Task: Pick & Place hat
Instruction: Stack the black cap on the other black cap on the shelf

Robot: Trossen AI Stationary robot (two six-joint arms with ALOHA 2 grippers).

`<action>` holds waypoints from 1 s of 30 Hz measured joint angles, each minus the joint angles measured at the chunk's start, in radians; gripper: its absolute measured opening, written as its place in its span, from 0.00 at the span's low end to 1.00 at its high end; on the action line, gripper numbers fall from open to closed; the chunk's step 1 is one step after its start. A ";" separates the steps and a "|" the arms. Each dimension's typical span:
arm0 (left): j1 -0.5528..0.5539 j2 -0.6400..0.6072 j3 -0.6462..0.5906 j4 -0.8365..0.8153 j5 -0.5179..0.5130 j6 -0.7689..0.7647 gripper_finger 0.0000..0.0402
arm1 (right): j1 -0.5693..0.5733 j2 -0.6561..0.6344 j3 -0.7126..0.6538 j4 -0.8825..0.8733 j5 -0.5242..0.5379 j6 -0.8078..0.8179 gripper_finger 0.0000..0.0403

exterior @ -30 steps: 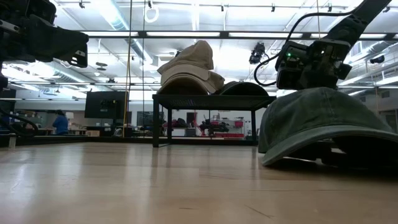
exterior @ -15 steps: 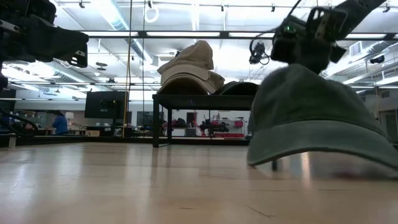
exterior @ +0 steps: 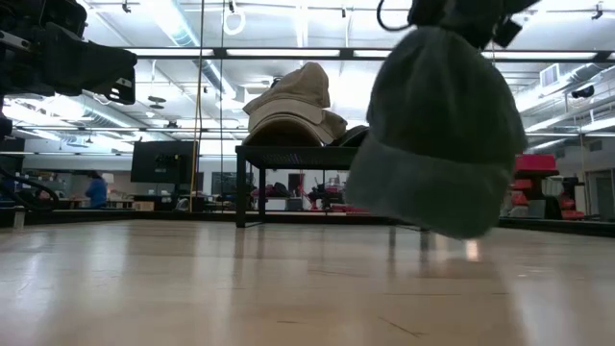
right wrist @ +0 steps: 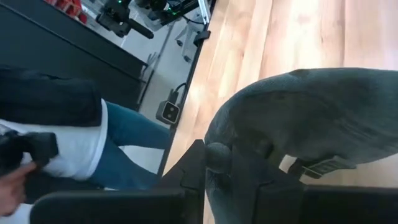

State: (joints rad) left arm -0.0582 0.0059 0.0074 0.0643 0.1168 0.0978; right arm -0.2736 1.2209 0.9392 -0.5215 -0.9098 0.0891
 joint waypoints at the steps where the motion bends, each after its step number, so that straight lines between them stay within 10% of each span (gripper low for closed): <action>1: 0.000 0.000 0.000 0.000 0.000 0.000 0.09 | 0.001 0.000 0.023 -0.023 0.010 -0.017 0.11; 14: 0.000 0.000 0.000 0.000 0.000 0.000 0.09 | 0.000 0.000 0.269 -0.265 0.106 -0.181 0.11; 30: 0.000 0.000 0.000 0.000 0.000 0.000 0.09 | 0.000 0.000 0.574 -0.541 0.482 -0.598 0.11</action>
State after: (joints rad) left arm -0.0586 0.0061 0.0072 0.0643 0.1167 0.0978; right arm -0.2737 1.2209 1.5128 -1.0630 -0.4279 -0.5094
